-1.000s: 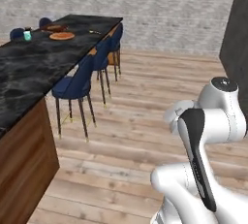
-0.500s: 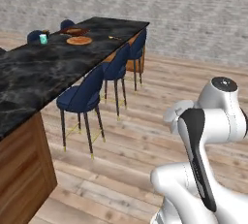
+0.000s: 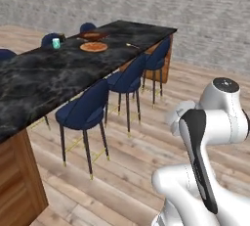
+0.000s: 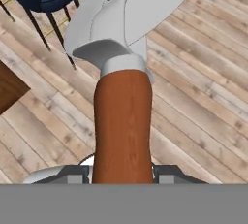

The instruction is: Take the pizza cutter from the drawer on the right and place it on the dining counter for cutting.

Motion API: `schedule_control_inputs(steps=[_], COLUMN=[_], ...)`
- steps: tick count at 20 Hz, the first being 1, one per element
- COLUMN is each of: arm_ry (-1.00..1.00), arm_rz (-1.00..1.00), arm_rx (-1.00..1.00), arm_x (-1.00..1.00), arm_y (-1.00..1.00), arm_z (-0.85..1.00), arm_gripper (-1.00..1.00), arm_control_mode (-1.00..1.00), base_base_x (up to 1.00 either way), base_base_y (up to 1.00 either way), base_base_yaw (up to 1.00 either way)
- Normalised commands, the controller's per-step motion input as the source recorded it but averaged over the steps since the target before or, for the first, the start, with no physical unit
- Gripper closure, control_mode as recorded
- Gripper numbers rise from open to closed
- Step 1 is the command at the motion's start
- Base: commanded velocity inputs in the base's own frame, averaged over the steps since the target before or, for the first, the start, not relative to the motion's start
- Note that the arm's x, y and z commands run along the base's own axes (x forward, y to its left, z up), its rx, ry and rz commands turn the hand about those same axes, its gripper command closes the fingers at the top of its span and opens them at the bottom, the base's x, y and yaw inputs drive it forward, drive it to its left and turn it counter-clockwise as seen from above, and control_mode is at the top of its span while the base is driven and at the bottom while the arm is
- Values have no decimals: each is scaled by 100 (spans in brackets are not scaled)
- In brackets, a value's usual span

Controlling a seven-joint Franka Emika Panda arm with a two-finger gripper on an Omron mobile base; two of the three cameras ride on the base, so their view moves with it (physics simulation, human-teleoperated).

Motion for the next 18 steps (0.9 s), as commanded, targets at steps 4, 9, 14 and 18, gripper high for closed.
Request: schedule_control_inputs(steps=[4, 9, 14, 18], arm_ry=[0, 0, 0, 0], arm_rz=[0, 0, 0, 0], arm_rx=[0, 0, 0, 0], arm_x=[0, 0, 0, 0], arm_y=[0, 0, 0, 0], arm_z=[0, 0, 0, 0], arm_gripper=[100, 100, 100, 100], arm_control_mode=[100, 100, 100, 100], base_base_x=[100, 100, 99, 88], base_base_y=[-79, -73, -53, -52], base_base_yaw=[33, 34, 48, 53])
